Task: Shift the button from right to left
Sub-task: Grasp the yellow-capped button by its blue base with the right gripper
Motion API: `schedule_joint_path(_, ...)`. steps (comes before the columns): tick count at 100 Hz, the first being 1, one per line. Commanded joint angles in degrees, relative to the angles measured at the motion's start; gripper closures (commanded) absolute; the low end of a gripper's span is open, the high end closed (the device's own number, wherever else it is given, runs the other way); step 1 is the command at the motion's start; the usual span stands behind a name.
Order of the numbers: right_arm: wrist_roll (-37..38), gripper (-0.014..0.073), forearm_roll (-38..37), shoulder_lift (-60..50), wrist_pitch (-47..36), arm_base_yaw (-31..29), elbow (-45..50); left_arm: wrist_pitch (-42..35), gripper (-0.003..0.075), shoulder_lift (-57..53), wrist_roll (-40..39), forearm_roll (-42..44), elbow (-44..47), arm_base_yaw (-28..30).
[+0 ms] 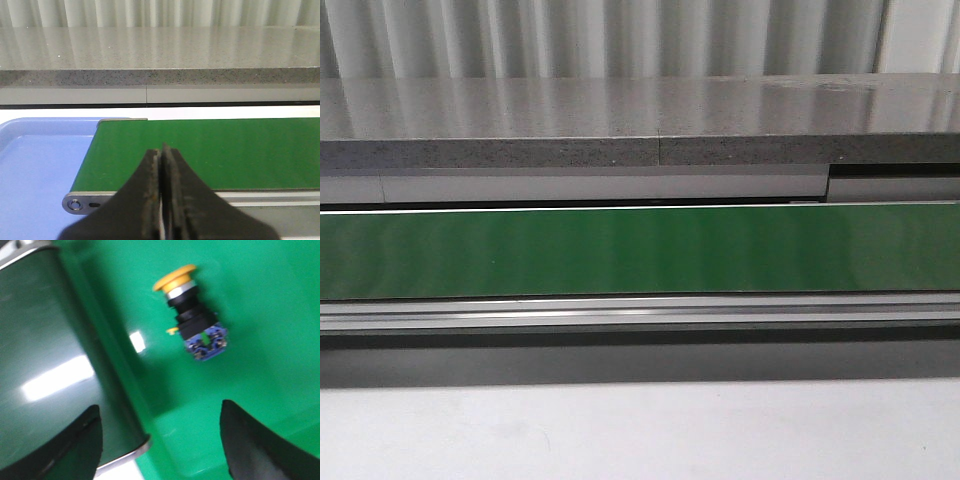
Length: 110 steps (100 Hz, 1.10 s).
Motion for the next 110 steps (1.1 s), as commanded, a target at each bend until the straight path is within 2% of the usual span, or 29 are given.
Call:
schedule_joint_path(1,-1.19,0.0089,-0.55,-0.12,-2.66,-1.91,-2.42,-4.6,0.074,-1.93,-0.28,0.03,1.41,0.09)
schedule_joint_path(68,-16.16,0.01,-2.03,15.86,-1.11,-3.31,-9.92,-4.6,0.074,-1.93,-0.28,0.03,1.41,0.09)
schedule_joint_path(96,-16.26,0.0205,-3.06,18.15,-3.92,-3.31,-9.92,-4.6,0.074,-1.93,-0.28,0.03,1.41,0.09)
schedule_joint_path(110,-16.61,0.0367,-3.06,18.28,-4.07,-3.18,-9.92,-4.6,0.074,-1.93,-0.28,0.03,1.41,0.09)
